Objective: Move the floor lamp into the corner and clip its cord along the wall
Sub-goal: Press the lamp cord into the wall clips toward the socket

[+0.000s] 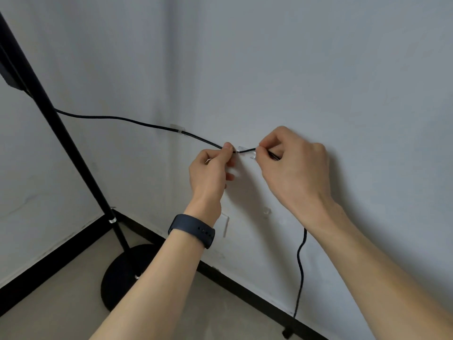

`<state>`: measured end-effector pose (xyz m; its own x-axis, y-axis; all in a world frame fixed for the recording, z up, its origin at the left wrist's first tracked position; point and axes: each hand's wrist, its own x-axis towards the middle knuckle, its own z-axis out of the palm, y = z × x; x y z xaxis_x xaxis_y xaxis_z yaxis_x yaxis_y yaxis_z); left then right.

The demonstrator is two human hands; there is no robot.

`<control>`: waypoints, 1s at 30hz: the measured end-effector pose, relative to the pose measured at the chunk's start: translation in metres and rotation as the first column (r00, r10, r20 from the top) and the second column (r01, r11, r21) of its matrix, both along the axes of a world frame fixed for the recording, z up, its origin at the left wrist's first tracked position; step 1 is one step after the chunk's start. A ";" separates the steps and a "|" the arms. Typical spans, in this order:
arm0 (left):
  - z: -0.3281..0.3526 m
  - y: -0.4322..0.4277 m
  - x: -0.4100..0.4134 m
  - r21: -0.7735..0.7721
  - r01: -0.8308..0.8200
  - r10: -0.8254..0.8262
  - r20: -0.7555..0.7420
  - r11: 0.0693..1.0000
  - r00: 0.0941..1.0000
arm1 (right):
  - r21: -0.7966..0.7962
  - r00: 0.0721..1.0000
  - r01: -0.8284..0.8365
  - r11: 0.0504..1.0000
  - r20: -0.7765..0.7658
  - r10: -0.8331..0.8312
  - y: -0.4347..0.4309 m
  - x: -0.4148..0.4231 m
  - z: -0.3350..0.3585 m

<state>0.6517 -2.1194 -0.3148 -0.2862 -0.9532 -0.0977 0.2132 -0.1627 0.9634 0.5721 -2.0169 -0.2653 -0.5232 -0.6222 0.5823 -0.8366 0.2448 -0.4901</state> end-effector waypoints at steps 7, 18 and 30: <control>-0.003 0.000 -0.007 -0.057 -0.108 0.105 -0.043 0.993 0.993 | -0.045 0.999 0.018 0.999 0.035 -0.017 0.011 -0.001 -0.019; -0.018 -0.005 0.005 -0.203 0.007 -0.009 -0.005 0.979 1.000 | 0.189 0.814 -0.181 0.965 0.580 0.039 0.027 -0.003 -0.102; -0.049 0.023 0.006 -0.437 0.393 -0.240 0.366 0.809 0.899 | 0.182 0.751 -0.280 0.943 0.654 0.097 0.032 -0.007 -0.117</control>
<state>0.6577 -2.0963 -0.3633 -0.6137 -0.7548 0.2314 -0.0565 0.3344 0.9407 0.5655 -1.9844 -0.3822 -0.5672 -0.8231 -0.0275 -0.4030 0.3066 -0.8623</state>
